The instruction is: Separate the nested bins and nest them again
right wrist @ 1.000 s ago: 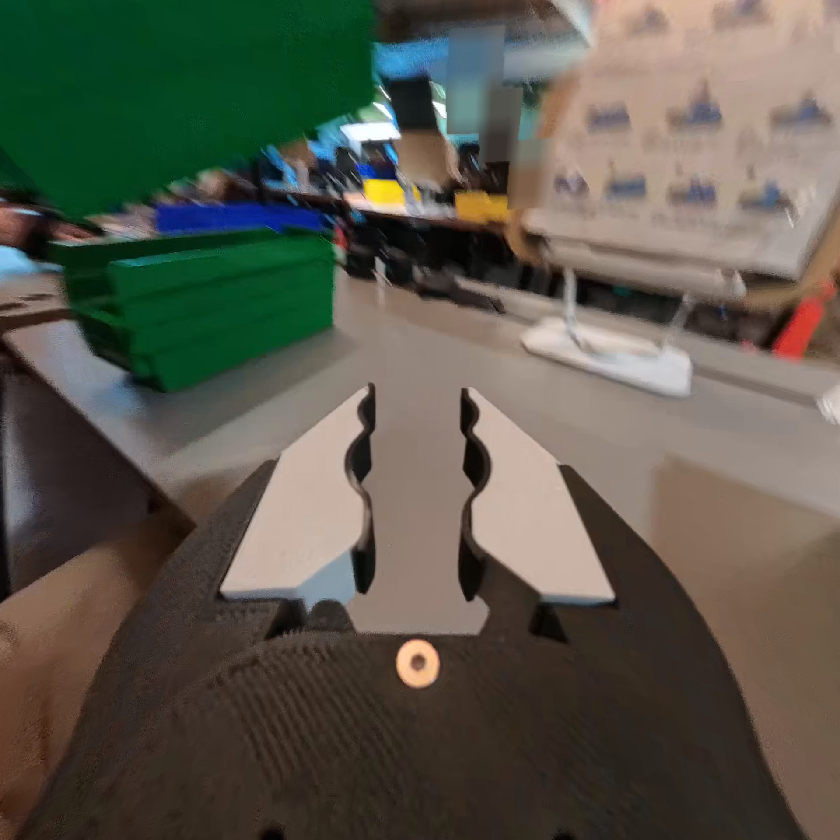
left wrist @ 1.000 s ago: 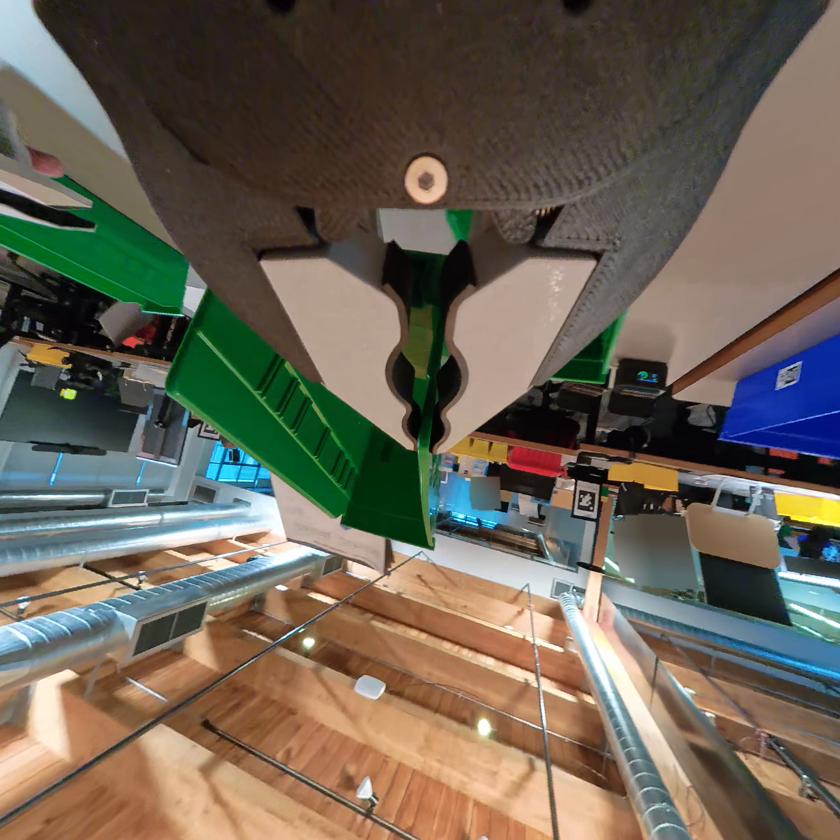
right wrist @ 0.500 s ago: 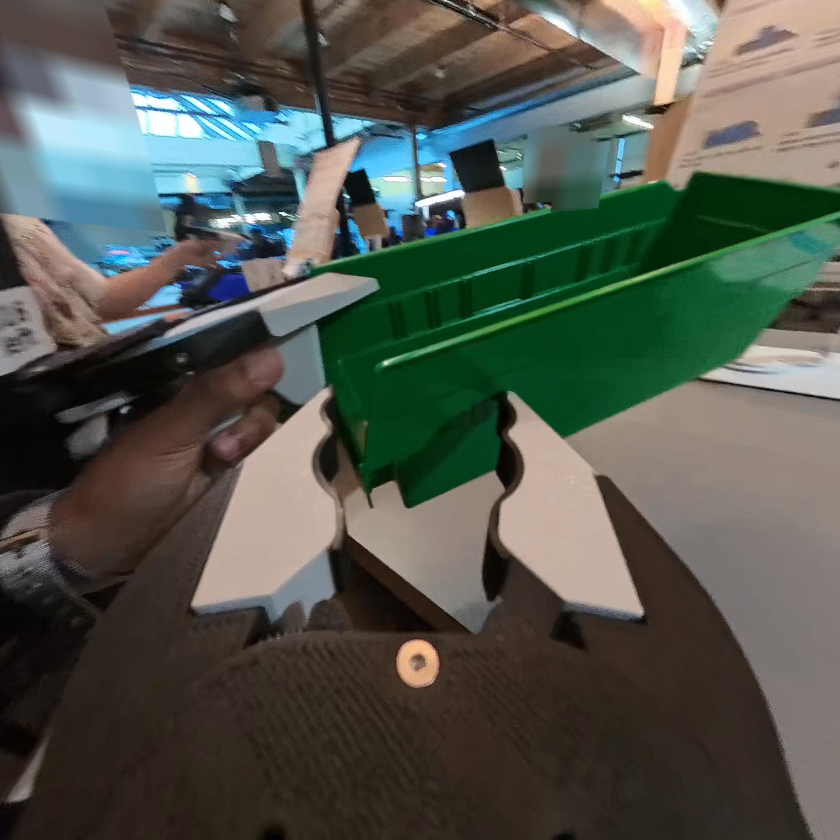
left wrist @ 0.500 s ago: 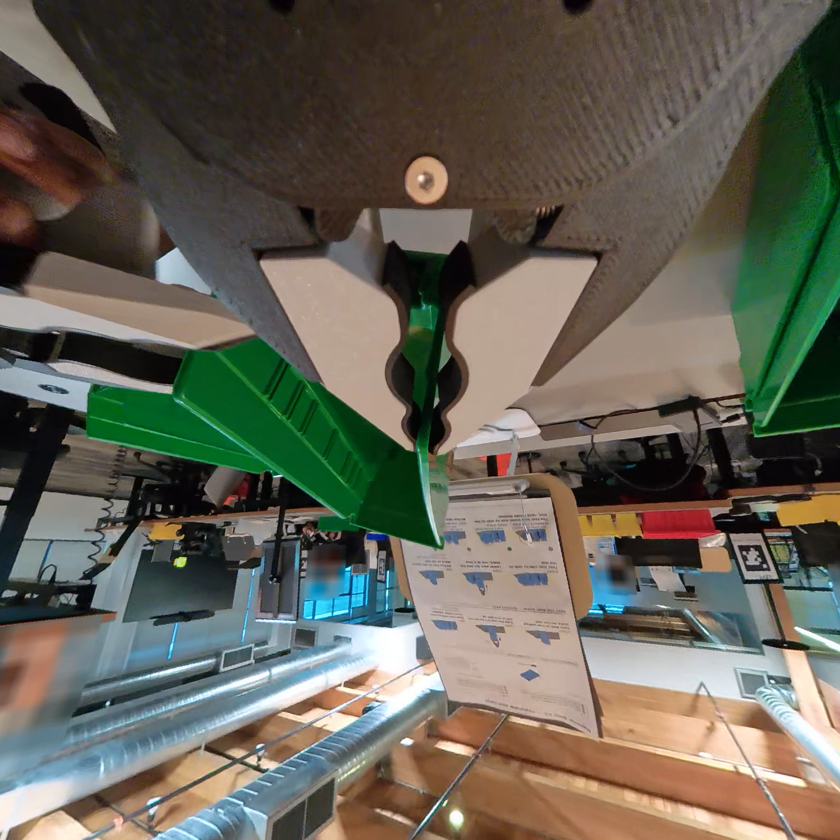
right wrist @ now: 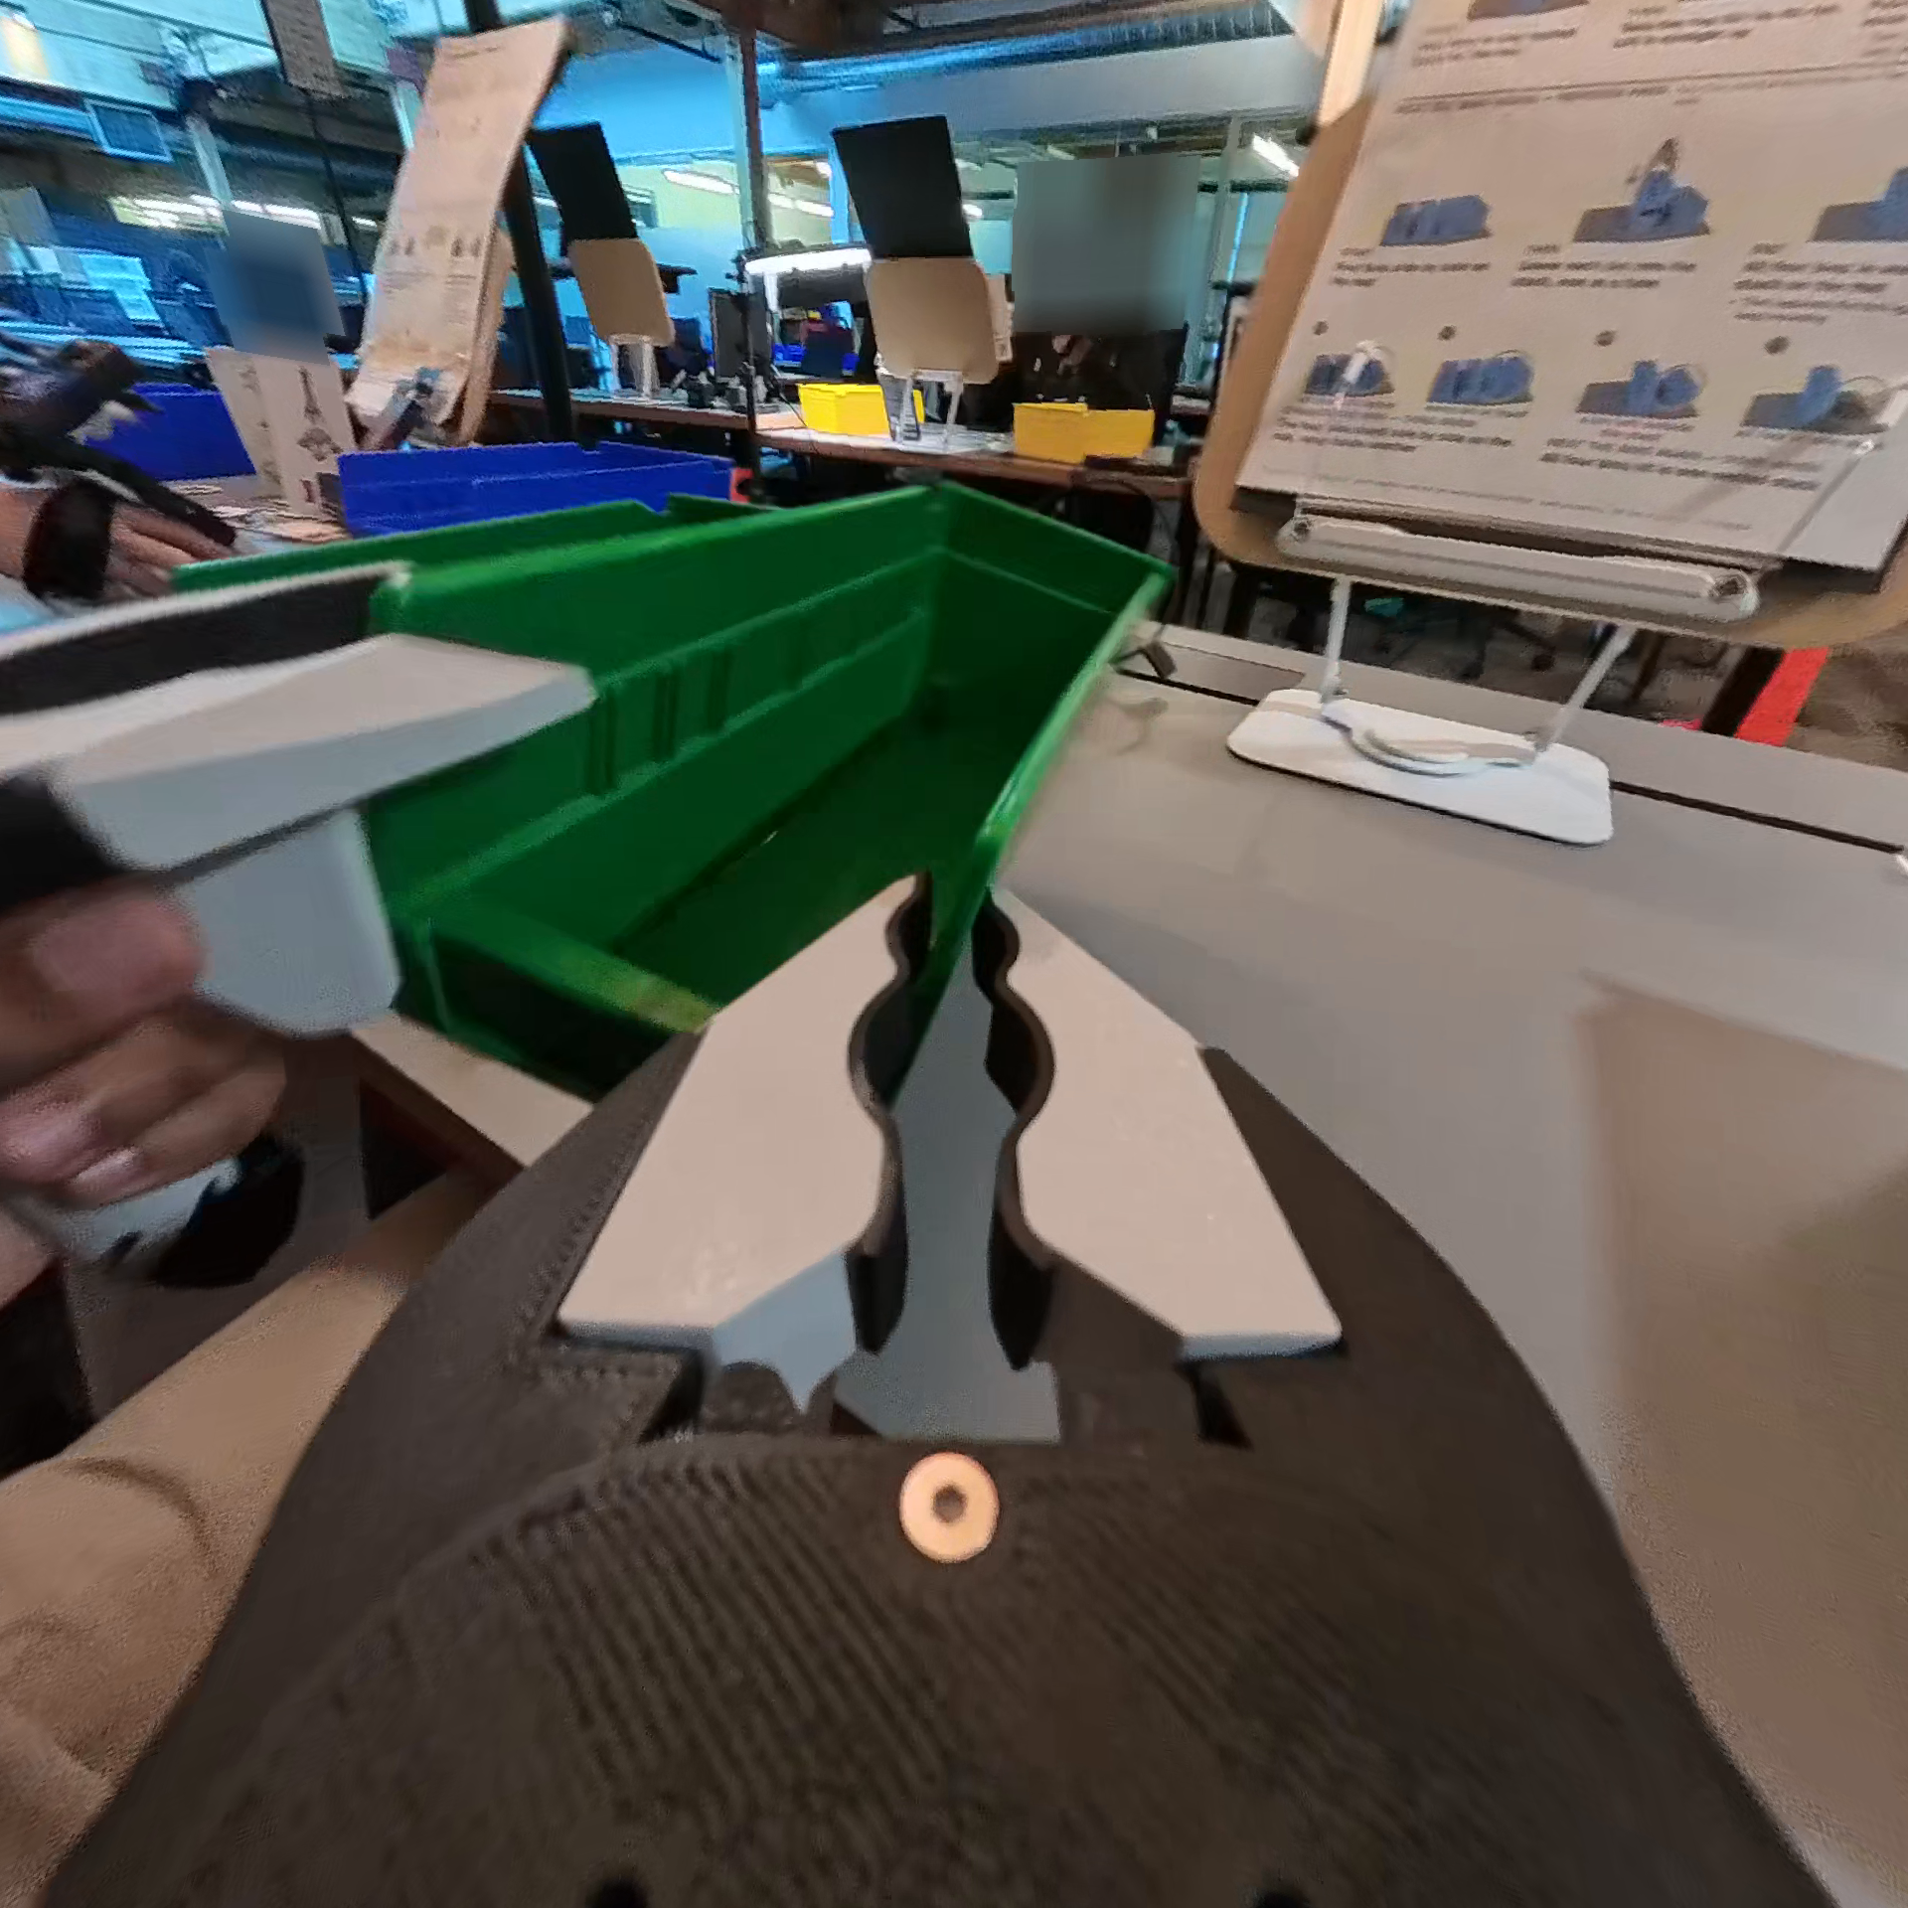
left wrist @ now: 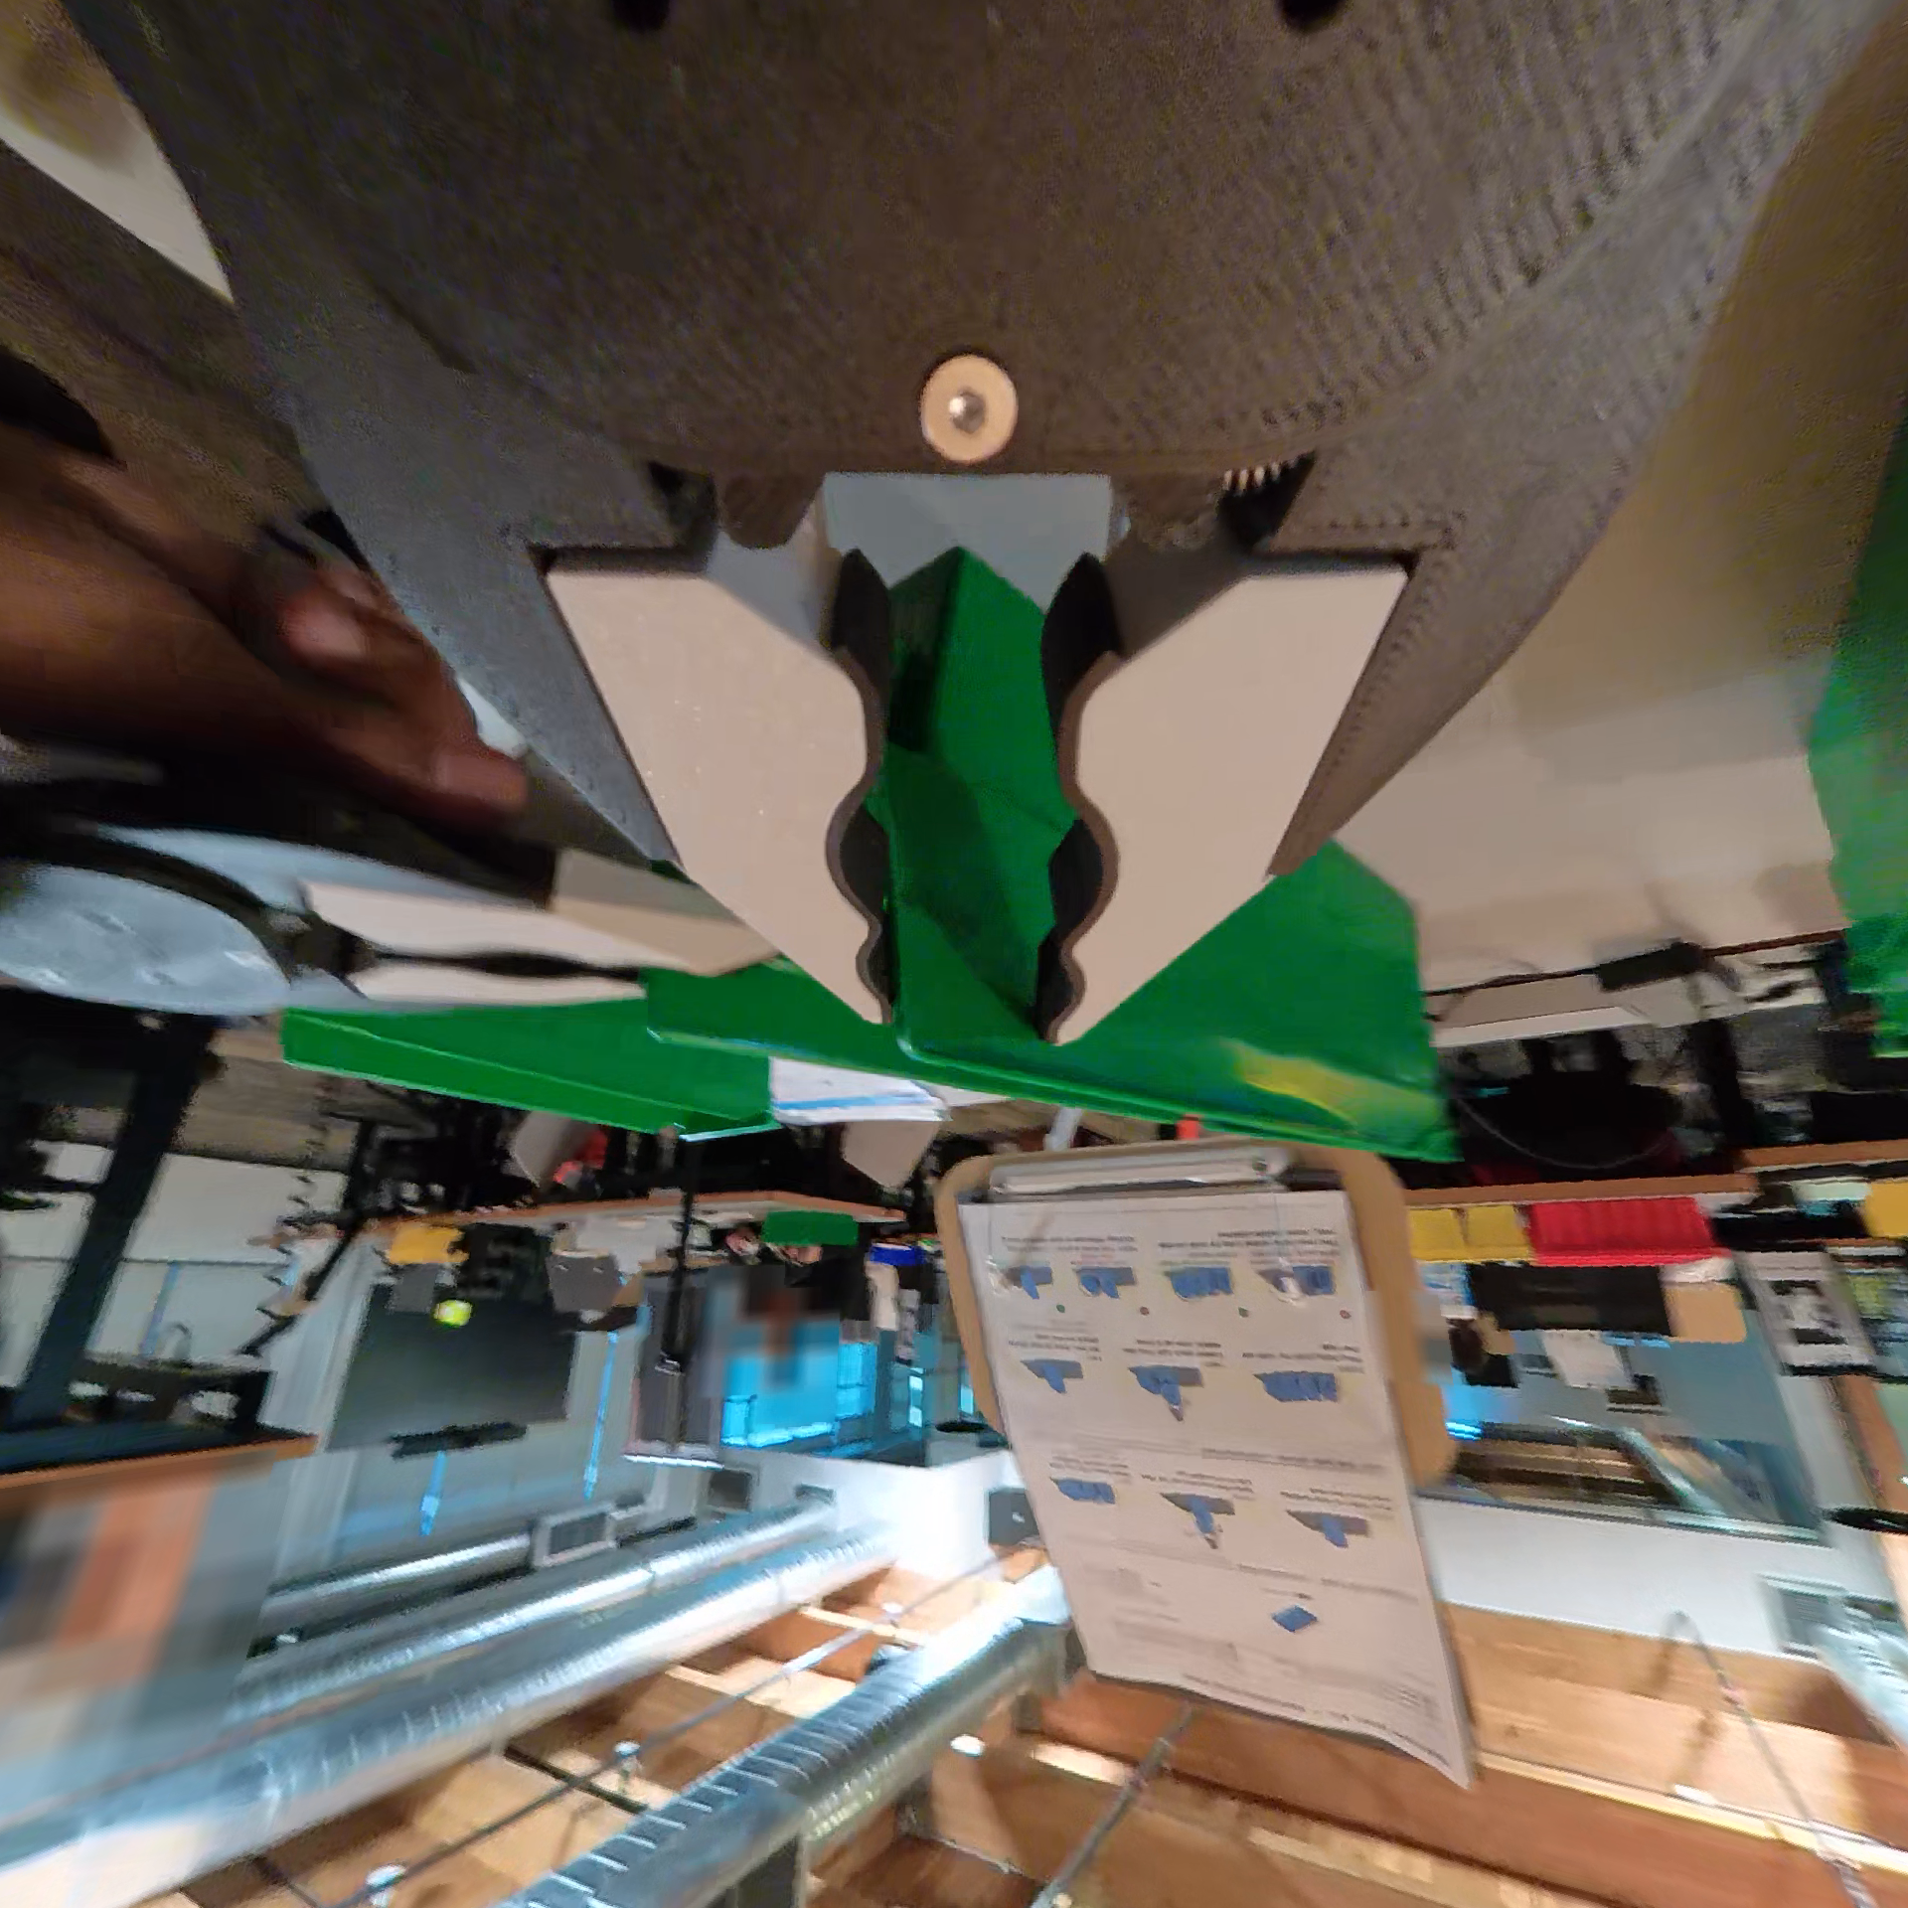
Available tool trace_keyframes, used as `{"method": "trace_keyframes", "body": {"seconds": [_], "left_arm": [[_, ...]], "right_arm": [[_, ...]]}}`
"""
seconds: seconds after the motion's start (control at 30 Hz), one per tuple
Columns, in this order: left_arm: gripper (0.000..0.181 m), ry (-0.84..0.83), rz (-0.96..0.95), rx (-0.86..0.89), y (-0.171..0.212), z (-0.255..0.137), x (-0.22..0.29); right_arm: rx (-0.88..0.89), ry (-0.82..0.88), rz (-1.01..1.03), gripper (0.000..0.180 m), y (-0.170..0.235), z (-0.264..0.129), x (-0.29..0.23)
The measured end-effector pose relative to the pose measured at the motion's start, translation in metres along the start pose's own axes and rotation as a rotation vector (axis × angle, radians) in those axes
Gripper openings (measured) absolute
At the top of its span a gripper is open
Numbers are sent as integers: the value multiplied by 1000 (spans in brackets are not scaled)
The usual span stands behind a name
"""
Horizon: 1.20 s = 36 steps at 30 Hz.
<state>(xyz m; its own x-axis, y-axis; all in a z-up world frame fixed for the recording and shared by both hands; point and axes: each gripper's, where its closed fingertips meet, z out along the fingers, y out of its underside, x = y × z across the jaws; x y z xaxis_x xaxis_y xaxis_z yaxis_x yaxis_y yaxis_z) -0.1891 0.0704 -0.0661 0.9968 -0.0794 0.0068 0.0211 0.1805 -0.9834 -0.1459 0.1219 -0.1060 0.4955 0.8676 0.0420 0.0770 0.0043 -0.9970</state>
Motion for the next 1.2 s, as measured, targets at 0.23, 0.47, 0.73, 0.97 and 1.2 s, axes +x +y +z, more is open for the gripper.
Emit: {"method": "trace_keyframes", "body": {"seconds": [0.23,0.47,0.73,0.97,1.2], "left_arm": [[14,202,-90,-143,25,2,50],[8,226,-47,-134,28,-2,52],[4,205,-128,-128,29,-4,37],[4,197,-212,-134,32,0,27],[5,235,-220,-146,35,6,37]], "right_arm": [[0,128,28,0,-3,-12,75],[26,313,52,1,-6,-45,170],[-21,471,112,1,10,-73,226],[-38,475,167,1,23,-78,228],[-172,491,177,1,59,-78,227]]}}
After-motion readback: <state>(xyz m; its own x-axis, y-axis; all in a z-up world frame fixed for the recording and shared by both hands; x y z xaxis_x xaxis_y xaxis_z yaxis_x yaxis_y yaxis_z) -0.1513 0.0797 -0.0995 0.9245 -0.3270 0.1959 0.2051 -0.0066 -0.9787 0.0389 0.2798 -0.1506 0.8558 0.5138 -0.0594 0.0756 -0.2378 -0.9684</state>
